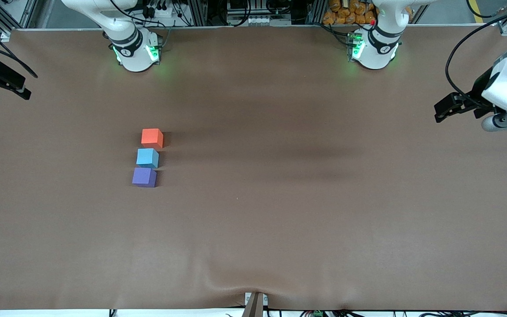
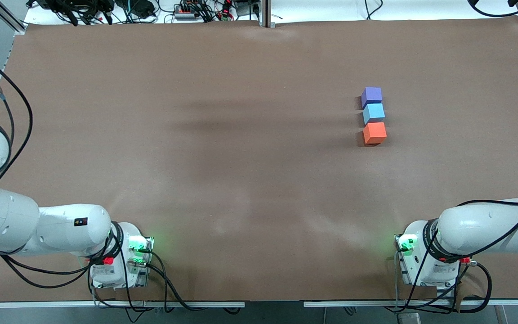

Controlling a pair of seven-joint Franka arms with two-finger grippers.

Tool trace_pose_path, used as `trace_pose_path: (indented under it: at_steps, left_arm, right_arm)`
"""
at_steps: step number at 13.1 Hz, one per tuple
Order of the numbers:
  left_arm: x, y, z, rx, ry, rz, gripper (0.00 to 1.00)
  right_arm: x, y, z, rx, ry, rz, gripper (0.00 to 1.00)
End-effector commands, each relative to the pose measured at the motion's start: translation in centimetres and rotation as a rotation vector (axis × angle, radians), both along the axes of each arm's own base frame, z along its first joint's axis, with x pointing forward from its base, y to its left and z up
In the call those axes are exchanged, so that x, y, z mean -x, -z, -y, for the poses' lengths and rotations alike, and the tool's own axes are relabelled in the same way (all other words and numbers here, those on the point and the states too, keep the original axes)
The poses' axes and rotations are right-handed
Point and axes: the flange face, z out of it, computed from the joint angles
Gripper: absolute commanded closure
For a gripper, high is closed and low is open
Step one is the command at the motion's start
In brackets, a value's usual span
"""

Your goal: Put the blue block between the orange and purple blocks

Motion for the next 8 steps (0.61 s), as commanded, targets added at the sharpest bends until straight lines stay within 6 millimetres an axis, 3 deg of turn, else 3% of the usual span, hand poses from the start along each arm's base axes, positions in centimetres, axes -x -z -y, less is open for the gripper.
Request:
trace_pose_path:
  at_steps: [1,6,8]
  left_arm:
    - [0.2,-1.3,2.0,0.046,0.018,0.009,0.00]
    - [1.0,-0.1,4.5,-0.011,0.042,-0.040,0.00]
    - [1.9,-1.5,5.7,-0.077,0.073,-0.001,0.00]
  right_arm:
    - [0.2,-0.5,0.4,0.003,-0.007,0.010,0.00]
    - [0.2,-0.5,0.4,0.001,-0.005,0.010,0.00]
    - [0.2,-0.5,0.4,0.001,-0.005,0.010,0.00]
